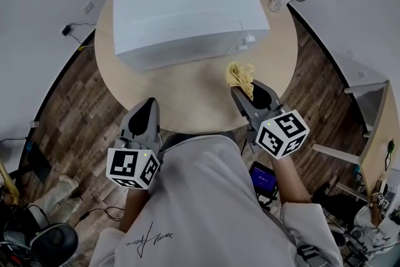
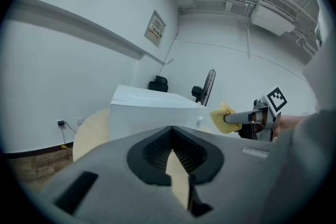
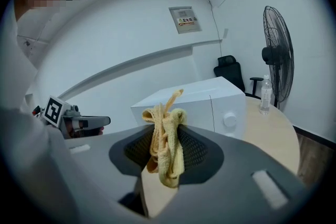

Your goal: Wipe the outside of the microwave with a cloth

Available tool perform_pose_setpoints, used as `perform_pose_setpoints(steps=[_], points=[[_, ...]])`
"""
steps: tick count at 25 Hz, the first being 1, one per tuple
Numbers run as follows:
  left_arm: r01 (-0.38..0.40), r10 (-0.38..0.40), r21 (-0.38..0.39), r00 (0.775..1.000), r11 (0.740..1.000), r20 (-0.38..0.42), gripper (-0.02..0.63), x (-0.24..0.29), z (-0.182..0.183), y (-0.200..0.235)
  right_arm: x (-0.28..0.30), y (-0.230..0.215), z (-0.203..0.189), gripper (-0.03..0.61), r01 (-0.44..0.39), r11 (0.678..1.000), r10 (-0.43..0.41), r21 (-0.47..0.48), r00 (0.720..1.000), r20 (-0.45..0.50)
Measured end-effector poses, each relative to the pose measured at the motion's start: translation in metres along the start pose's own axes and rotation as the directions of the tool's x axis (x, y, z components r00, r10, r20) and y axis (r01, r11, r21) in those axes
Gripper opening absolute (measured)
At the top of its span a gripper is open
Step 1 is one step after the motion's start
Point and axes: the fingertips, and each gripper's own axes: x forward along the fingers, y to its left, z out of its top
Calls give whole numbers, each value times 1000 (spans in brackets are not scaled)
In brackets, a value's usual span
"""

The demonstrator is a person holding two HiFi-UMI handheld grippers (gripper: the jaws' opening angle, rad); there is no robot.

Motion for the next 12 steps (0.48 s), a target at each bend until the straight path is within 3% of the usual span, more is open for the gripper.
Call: perform_pose_setpoints(steps=[6, 12], points=[[-3, 2, -17, 999, 1000, -36, -9, 7, -4, 3, 9, 1, -2, 133, -4, 1000, 4, 15, 1000, -20], [-31, 29, -21, 997, 999, -68, -9, 9, -13, 10, 16, -8, -14, 132, 67, 998, -66, 9, 993, -93]])
